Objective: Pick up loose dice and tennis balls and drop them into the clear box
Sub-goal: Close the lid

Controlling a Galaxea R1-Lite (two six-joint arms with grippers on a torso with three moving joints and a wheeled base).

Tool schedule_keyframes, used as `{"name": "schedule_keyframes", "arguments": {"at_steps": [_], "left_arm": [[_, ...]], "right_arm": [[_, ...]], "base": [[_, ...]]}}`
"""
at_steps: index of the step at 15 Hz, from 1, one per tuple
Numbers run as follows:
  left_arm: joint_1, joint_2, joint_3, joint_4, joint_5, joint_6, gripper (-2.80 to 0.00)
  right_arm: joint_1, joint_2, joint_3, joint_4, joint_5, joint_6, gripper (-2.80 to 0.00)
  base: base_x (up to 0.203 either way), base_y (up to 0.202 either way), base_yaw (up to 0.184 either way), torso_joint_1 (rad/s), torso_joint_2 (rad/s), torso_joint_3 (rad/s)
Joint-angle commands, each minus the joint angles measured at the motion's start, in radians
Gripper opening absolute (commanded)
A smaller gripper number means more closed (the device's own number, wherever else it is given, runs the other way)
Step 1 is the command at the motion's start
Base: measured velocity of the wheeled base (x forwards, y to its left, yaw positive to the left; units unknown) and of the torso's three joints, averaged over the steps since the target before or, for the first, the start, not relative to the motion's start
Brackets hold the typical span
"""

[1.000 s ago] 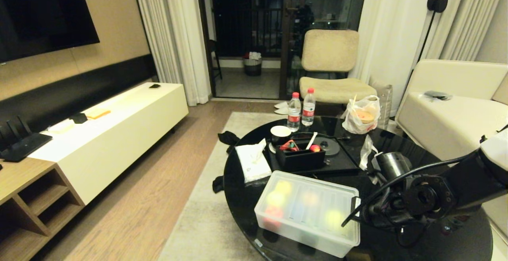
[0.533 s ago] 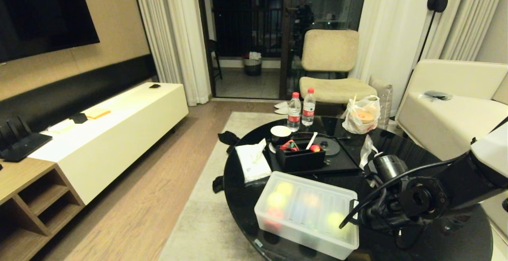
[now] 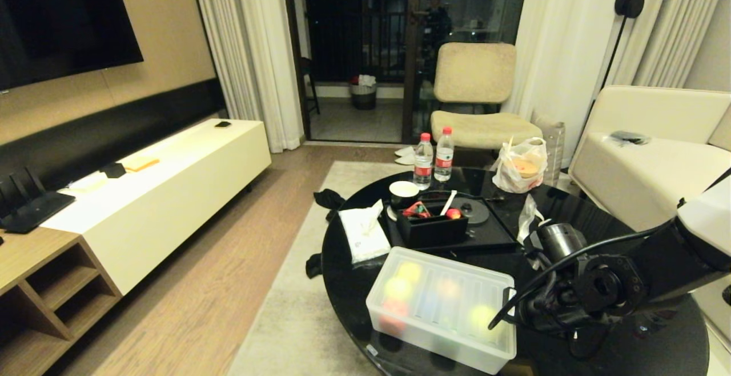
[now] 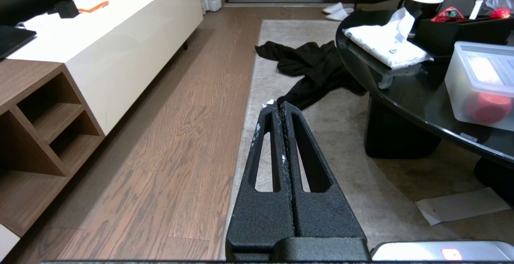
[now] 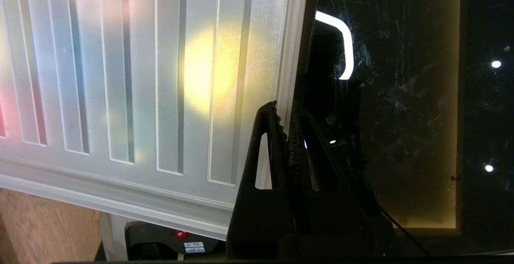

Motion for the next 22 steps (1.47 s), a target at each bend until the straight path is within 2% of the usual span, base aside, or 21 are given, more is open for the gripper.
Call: {"name": "schedule_keyframes", "arguments": {"at_steps": [1, 4, 5, 11, 22], "left_arm": [[0.0, 0.0, 0.0, 0.0, 0.0, 0.0, -2.8], [0.0, 0.0, 0.0, 0.001, 0.0, 0.0, -2.8], [0.0, 0.0, 0.0, 0.0, 0.0, 0.0, -2.8], [0.0, 0.0, 0.0, 0.001, 0.0, 0.0, -2.8], [0.0, 0.0, 0.0, 0.001, 0.0, 0.0, -2.8]], "right_arm": [[0.001, 0.004, 0.001, 0.0, 0.0, 0.003, -2.8], [0.0, -0.004, 0.007, -0.002, -0.001, 0.005, -2.8], [0.0, -0.007, 0.009, -0.002, 0.0, 0.005, 0.0], [0.0, -0.034, 0.012, -0.002, -0.001, 0.002, 0.0], [-0.001, -0.226, 0.02, 0.005, -0.001, -0.002, 0.0]], "base": [[0.0, 0.0, 0.0, 0.0, 0.0, 0.0], [0.0, 0.0, 0.0, 0.0, 0.0, 0.0], [0.0, 0.0, 0.0, 0.0, 0.0, 0.0], [0.0, 0.0, 0.0, 0.0, 0.0, 0.0], [0.0, 0.0, 0.0, 0.0, 0.0, 0.0]]}}
